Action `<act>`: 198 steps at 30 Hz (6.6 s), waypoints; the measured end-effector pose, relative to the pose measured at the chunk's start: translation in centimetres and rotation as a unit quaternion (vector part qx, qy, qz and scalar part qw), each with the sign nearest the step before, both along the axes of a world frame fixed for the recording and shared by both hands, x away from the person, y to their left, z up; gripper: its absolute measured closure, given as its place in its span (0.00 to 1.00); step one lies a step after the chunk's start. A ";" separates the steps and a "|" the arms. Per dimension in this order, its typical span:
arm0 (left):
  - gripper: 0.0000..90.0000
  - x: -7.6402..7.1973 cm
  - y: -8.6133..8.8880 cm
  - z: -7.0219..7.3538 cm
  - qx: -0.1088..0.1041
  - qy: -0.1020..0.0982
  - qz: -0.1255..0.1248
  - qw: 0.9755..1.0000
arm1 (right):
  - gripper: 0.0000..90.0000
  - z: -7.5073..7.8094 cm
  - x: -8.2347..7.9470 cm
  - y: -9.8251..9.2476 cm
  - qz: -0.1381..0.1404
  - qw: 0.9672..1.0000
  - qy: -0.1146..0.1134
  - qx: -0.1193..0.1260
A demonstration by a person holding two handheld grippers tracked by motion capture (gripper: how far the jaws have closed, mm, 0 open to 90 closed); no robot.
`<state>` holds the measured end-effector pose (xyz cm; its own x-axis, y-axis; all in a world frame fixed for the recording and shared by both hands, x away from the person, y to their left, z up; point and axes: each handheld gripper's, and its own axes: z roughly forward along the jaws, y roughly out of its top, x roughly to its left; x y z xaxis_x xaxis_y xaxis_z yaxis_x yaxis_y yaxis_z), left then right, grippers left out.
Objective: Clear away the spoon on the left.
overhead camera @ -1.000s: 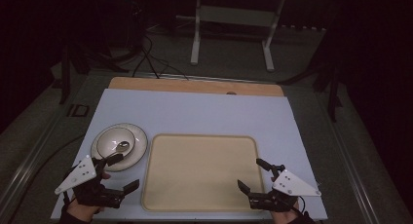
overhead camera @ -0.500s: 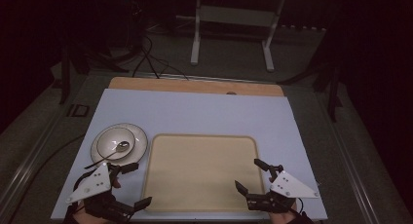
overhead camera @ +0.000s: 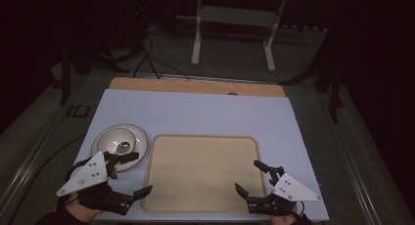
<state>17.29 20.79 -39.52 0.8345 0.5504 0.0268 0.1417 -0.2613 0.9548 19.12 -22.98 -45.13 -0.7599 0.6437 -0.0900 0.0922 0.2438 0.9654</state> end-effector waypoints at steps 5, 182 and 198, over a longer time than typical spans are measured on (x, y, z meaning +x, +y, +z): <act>0.17 0.5 2.7 1.7 -0.004 -0.004 0.062 0.998 | 0.15 -0.1 0.1 0.1 0.000 1.000 0.005 -0.005; 0.99 8.5 4.1 2.9 0.038 0.230 0.073 0.970 | 0.16 -0.5 0.8 0.5 -0.002 1.000 0.011 -0.015; 0.99 9.7 0.9 2.5 0.098 0.242 -0.009 0.965 | 0.16 -0.5 0.7 0.5 0.000 1.000 0.012 -0.017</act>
<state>27.03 21.65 -37.06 0.7846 0.5595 -0.2671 0.5532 -0.4371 0.7092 19.82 -22.50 -45.68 -0.7620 0.6407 -0.0941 0.1144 0.2762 0.9543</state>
